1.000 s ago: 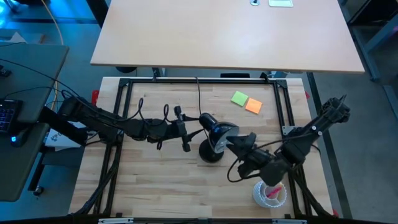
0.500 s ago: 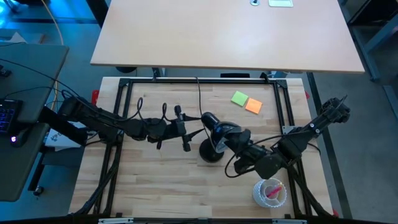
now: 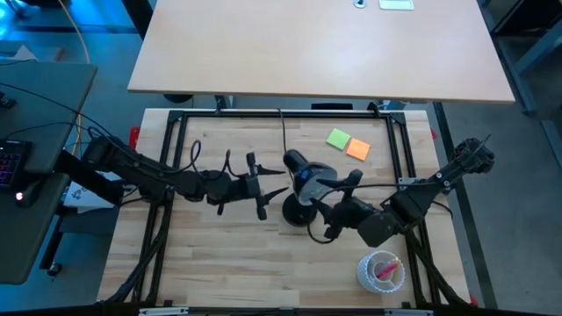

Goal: Screw lightbulb
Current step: Insert the white lightbulb into the black lamp

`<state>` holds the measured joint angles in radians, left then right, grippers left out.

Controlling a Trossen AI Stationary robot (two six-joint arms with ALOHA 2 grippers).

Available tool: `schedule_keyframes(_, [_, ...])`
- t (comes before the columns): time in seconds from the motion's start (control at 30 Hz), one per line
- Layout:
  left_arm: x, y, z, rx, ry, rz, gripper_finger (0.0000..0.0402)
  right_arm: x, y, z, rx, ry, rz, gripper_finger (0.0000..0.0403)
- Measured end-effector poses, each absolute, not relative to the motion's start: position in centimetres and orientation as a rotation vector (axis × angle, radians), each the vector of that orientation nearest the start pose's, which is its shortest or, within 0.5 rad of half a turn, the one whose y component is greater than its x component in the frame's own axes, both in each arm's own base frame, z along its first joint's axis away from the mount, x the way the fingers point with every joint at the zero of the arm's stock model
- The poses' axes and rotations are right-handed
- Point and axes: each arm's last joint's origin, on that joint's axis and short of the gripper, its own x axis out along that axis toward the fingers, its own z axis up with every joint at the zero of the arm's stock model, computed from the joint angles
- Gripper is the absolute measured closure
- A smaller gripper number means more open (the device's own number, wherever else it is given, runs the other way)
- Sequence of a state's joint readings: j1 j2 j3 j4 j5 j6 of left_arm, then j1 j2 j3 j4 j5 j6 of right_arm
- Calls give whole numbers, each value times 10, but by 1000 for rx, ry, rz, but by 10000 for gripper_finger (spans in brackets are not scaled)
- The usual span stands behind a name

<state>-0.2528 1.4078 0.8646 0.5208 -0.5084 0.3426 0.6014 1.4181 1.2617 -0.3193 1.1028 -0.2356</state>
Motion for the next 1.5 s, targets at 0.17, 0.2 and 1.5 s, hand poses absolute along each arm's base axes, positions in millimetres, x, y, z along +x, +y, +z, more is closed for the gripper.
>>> schedule_keyframes(0.17, [303, -68, 284, 390, 97, 260, 205, 261, 159, 351, -615, 353, -424, 149])
schedule_keyframes(0.2, [303, -68, 283, 396, 112, 258, 205, 260, 161, 351, -654, 360, -413, 149])
schedule_keyframes(1.5, [318, 27, 240, 139, 386, 219, 242, 263, 153, 353, -1227, 623, -235, 149])
